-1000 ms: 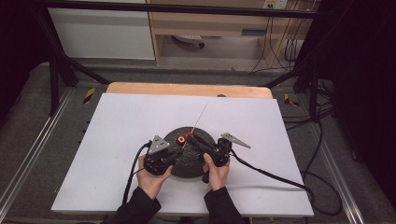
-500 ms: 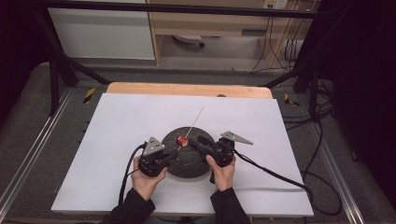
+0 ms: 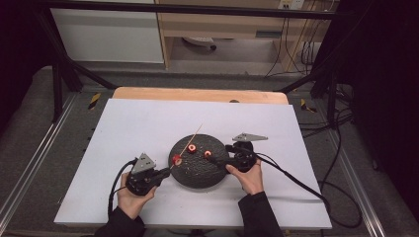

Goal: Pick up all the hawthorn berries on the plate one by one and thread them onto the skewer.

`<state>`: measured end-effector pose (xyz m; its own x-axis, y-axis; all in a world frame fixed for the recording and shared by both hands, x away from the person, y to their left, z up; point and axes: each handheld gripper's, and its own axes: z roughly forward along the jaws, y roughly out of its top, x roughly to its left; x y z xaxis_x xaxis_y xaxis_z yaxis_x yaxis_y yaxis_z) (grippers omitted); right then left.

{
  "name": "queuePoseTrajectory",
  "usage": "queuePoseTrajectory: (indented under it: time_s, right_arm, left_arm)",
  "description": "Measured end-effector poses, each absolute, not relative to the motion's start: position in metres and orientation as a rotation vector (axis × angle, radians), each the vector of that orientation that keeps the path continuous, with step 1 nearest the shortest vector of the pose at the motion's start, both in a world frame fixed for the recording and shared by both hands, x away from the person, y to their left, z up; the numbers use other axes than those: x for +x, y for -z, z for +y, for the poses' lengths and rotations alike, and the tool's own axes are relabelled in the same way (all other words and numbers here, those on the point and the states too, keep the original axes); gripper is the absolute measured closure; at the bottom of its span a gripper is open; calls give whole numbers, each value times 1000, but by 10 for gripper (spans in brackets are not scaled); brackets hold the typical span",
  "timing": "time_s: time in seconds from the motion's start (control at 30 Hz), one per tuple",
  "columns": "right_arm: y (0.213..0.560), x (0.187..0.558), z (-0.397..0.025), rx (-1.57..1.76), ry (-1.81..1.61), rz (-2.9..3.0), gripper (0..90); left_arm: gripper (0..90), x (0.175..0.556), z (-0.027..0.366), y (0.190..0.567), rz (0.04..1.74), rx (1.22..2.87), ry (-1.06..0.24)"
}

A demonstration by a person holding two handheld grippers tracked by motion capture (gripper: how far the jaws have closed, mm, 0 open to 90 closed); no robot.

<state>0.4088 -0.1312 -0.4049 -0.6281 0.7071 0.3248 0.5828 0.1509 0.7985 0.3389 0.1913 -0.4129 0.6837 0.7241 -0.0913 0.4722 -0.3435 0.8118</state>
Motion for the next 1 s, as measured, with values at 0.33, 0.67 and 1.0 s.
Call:
queuePoseTrajectory:
  time_s: [0.33, 0.67, 1.0]
  right_arm:
    - [405, 417, -133, 1227, -1264, 2434, 50]
    - [399, 431, -115, 1099, -1017, 2586, 60]
    - [393, 454, -91, 1035, -846, 2687, 161]
  left_arm:
    - [884, 328, 217, 422, 923, 2030, -355]
    - [884, 325, 228, 432, 918, 2047, -338]
    - [884, 323, 228, 434, 906, 2060, -335]
